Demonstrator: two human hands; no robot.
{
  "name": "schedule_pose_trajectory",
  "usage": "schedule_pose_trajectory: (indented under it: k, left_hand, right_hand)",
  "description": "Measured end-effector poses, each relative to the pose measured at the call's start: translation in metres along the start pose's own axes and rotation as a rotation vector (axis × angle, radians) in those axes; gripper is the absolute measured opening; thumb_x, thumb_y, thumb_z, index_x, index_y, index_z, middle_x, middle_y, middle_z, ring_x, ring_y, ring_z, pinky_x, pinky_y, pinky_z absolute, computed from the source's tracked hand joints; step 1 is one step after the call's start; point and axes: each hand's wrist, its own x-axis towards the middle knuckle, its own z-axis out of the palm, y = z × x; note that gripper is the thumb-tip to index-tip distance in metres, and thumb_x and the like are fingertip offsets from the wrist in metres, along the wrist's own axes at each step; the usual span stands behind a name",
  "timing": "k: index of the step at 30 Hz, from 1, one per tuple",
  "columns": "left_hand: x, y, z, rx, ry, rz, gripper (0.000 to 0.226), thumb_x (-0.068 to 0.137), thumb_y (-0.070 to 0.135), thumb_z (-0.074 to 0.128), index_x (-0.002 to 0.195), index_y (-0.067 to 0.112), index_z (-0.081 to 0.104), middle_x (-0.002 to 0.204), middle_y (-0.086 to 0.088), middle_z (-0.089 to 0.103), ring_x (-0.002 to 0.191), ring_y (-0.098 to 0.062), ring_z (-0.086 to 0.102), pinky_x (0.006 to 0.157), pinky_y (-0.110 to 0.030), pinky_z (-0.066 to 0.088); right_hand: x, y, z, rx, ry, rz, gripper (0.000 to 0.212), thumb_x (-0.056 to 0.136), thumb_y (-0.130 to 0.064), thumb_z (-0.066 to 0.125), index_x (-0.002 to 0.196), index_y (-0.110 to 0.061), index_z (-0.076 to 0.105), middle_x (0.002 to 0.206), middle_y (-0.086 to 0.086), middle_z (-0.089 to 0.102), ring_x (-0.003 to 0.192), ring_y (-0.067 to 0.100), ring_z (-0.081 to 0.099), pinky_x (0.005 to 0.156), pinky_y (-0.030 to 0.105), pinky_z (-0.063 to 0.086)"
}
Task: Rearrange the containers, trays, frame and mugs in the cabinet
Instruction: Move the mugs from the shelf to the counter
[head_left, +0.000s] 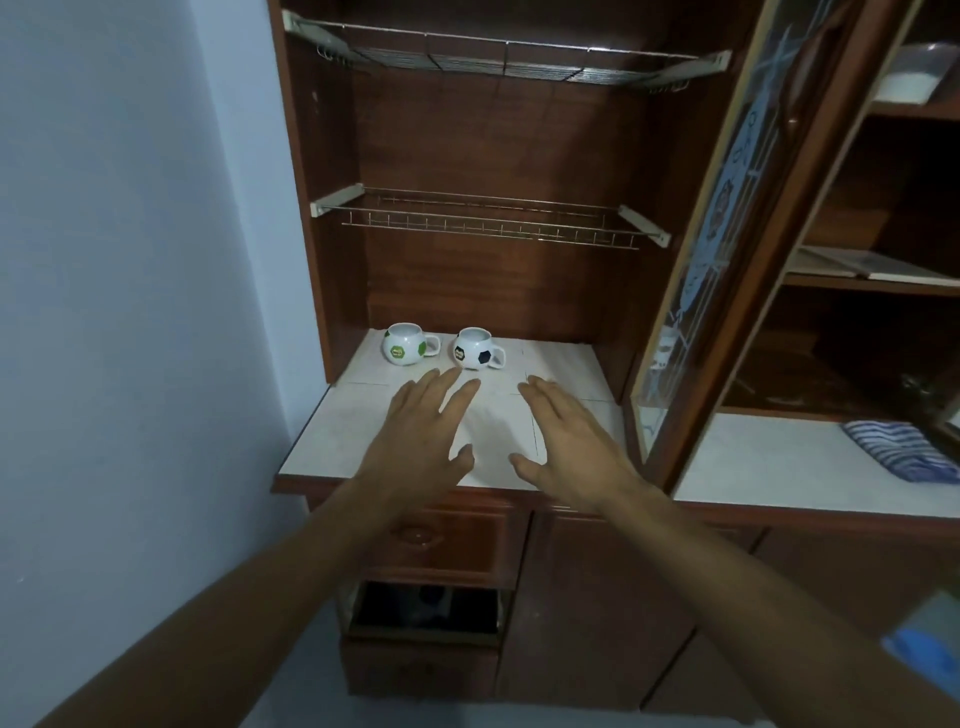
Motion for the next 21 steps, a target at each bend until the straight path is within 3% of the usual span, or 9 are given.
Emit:
schedule_pose_trajectory:
  k: [5,8,12,18,21]
  left_hand:
    - [-0.018,0.016,-0.013,-0.014,-0.004,0.09,0.071,0.079,0.033,0.065,0.143,0.012,0.043,0.148,-0.015,0.042,0.136,-0.034,0.039,0.111,-0.052,0.031]
    - [-0.024,0.026,-0.018,-0.039,0.042,0.121,0.069,0.073,0.032,0.066,0.137,0.009,0.051,0.139,-0.017,0.052,0.128,-0.036,0.049,0.104,-0.056,0.04]
    - [-0.036,0.045,-0.02,-0.05,0.056,0.158,0.067,0.075,0.033,0.064,0.137,0.01,0.051,0.14,-0.016,0.051,0.129,-0.035,0.047,0.107,-0.052,0.035]
    - [-0.047,0.088,-0.02,-0.08,0.033,0.188,0.068,0.076,0.034,0.06,0.138,0.01,0.047,0.14,-0.017,0.049,0.13,-0.037,0.046,0.106,-0.054,0.033]
    - [-0.045,0.118,-0.016,-0.099,0.013,0.205,0.067,0.084,0.036,0.056,0.145,0.014,0.039,0.149,-0.013,0.039,0.139,-0.033,0.034,0.114,-0.05,0.022]
  right_hand:
    - [-0.038,0.002,-0.013,-0.015,0.01,0.038,0.084,0.093,-0.051,0.054,0.156,-0.023,0.008,0.164,-0.004,0.003,0.151,0.015,0.003,0.114,0.025,0.003]
    - [-0.057,0.003,-0.02,-0.043,0.021,0.057,0.082,0.092,-0.05,0.055,0.156,-0.024,0.009,0.164,-0.003,0.004,0.151,0.017,0.005,0.118,0.029,0.007]
    - [-0.084,0.004,-0.027,-0.145,0.049,0.089,0.081,0.092,-0.051,0.053,0.156,-0.022,0.011,0.164,0.0,0.007,0.151,0.02,0.005,0.117,0.034,-0.003]
    - [-0.129,0.016,-0.039,-0.2,0.032,0.148,0.081,0.093,-0.051,0.052,0.155,-0.021,0.009,0.164,0.001,0.007,0.151,0.021,0.002,0.12,0.042,-0.002]
    - [-0.15,0.034,-0.048,-0.189,0.037,0.16,0.081,0.093,-0.05,0.052,0.155,-0.021,0.011,0.164,0.001,0.009,0.151,0.02,0.002,0.12,0.043,-0.003]
